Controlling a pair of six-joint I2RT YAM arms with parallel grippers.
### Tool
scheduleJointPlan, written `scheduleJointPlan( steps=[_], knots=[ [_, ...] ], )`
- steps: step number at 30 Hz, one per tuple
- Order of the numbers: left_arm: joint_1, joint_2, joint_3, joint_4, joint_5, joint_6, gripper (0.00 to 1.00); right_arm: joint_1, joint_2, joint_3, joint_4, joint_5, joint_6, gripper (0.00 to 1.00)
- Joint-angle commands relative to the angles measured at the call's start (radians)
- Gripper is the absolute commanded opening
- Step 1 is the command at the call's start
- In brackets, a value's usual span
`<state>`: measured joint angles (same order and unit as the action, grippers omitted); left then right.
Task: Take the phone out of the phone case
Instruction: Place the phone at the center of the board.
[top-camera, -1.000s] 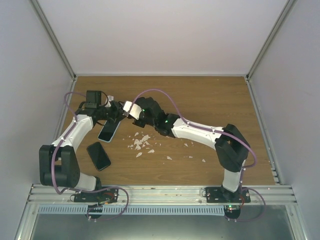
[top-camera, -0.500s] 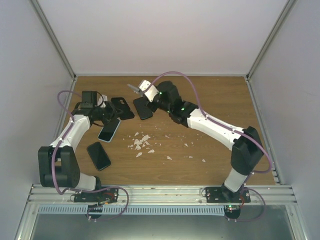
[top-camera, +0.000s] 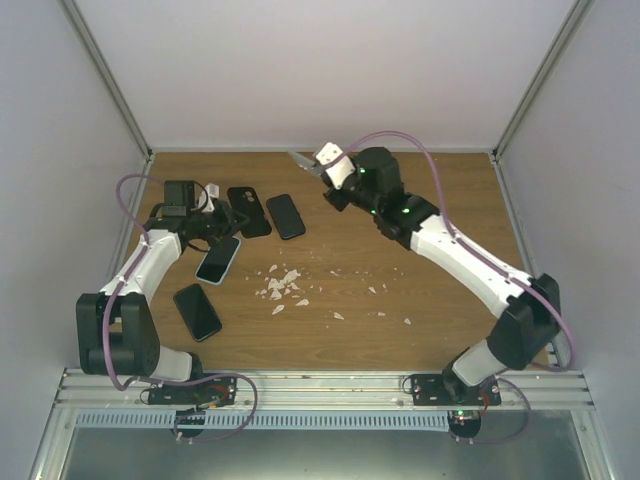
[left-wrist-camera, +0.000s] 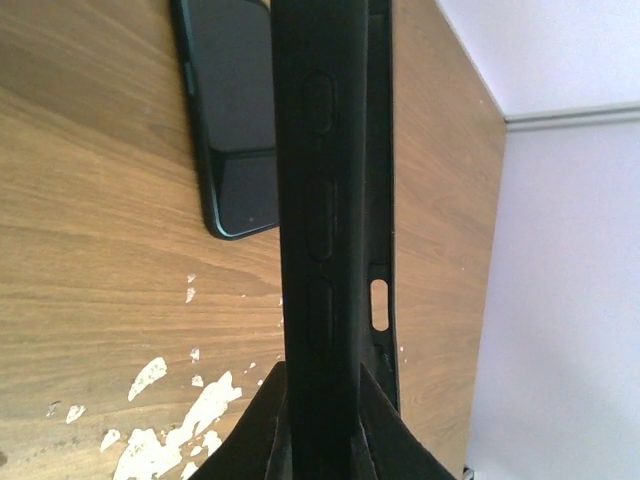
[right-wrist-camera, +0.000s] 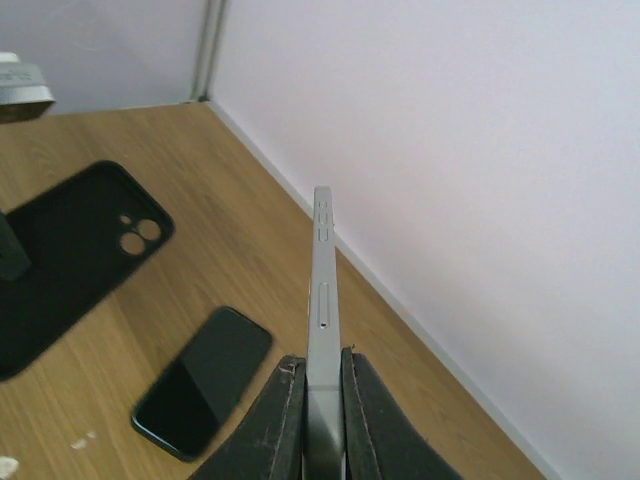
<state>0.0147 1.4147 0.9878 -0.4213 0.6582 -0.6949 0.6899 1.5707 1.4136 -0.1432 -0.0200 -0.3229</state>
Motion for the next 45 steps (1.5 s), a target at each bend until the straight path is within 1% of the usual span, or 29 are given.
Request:
scheduleJointPlan(
  steps=[1, 7, 9, 12, 16, 19, 22, 25, 30, 39, 45],
  knots=[
    [-0.036, -0.038, 0.008, 0.084, 0.049, 0.061, 0.00, -0.065, -0.128, -0.059, 0.007, -0.018, -0.039, 0.00],
    [-0.051, -0.038, 0.006, 0.105, 0.060, 0.058, 0.00, -0.171, -0.239, -0.201, -0.005, -0.011, -0.083, 0.01],
    [-0.056, -0.032, 0.019, 0.103, 0.070, 0.077, 0.00, -0.211, -0.278, -0.243, -0.010, -0.012, -0.094, 0.00],
    [-0.056, -0.018, 0.037, 0.113, 0.092, 0.093, 0.00, -0.277, -0.334, -0.312, -0.011, -0.015, -0.122, 0.00],
    [-0.057, 0.002, 0.048, 0.166, 0.143, 0.084, 0.00, -0.373, -0.406, -0.412, 0.010, -0.025, -0.168, 0.00],
    [-0.059, 0.013, 0.062, 0.181, 0.145, 0.078, 0.00, -0.436, -0.429, -0.479, 0.031, -0.020, -0.219, 0.00],
    [-0.062, 0.019, 0.069, 0.181, 0.144, 0.074, 0.00, -0.478, -0.431, -0.554, 0.087, 0.014, -0.300, 0.01],
    [-0.066, 0.015, 0.064, 0.184, 0.141, 0.071, 0.00, -0.489, -0.415, -0.608, 0.139, 0.061, -0.365, 0.01],
    [-0.066, 0.009, 0.053, 0.192, 0.137, 0.065, 0.00, -0.489, -0.337, -0.668, 0.290, 0.104, -0.429, 0.00],
    [-0.067, -0.006, 0.049, 0.181, 0.132, 0.067, 0.00, -0.489, -0.115, -0.679, 0.510, 0.162, -0.558, 0.01],
    [-0.067, -0.005, 0.039, 0.183, 0.130, 0.063, 0.00, -0.490, -0.009, -0.688, 0.647, 0.195, -0.649, 0.01]
  ],
)
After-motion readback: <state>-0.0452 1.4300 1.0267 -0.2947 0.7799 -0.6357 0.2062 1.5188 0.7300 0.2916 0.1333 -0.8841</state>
